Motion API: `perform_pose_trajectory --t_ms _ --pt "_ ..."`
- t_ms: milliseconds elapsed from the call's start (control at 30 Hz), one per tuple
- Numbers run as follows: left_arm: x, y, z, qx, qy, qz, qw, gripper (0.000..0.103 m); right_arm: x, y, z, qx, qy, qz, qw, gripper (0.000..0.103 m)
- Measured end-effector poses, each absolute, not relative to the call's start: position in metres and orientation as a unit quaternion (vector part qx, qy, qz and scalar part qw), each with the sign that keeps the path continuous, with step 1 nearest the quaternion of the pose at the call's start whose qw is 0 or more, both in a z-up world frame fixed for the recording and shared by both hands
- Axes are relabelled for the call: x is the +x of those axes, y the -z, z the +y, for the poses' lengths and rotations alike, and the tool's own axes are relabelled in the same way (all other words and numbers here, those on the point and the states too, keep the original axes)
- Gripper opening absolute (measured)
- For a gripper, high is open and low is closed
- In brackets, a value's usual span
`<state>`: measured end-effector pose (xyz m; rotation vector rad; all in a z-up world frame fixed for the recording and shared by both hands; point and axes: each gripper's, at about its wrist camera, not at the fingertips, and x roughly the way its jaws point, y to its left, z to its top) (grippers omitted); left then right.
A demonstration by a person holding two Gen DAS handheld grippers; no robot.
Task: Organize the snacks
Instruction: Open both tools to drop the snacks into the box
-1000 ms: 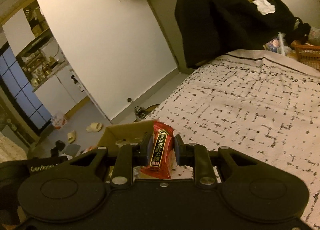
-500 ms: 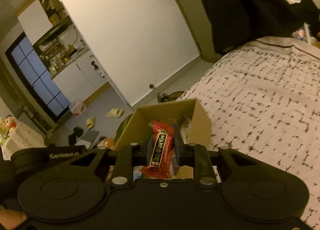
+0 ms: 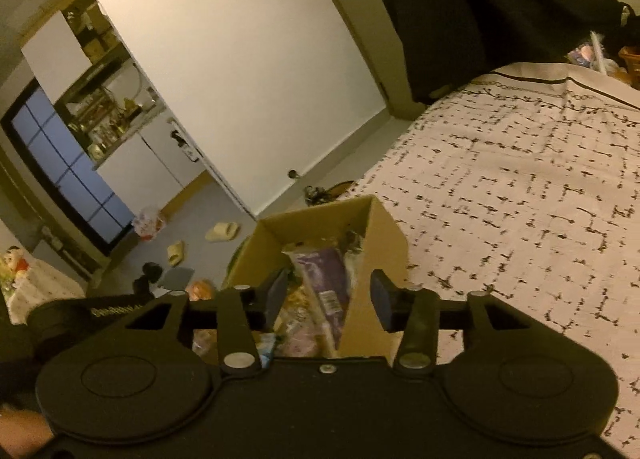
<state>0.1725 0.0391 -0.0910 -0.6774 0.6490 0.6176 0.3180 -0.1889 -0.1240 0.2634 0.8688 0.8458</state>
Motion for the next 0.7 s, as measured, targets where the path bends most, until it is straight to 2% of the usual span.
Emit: perform_pose_trajectory --t_ms 233,467,600,700 --pt "0.188 0.089 0.04 -0.316 -0.281 0.305 0.853 0.018 0.314 0.122 -0.187 0.106 -0.39 0.397 0.824 0.062" --pt "0.206 0.082 0.043 -0.294 -0.275 0.294 0.867 0.025 0.32 0.123 -0.19 0.111 -0.383 0.399 0.826 0.063" --pt "0.198 0.078 0.044 -0.3 -0.291 0.296 0.859 0.044 0.321 0.124 -0.191 0.112 -0.384 0.403 0.823 0.065" --pt "0.19 0.075 0.043 -0.294 -0.3 0.297 0.857 0.055 0.32 0.125 -0.189 0.109 -0.387 0.407 0.82 0.069"
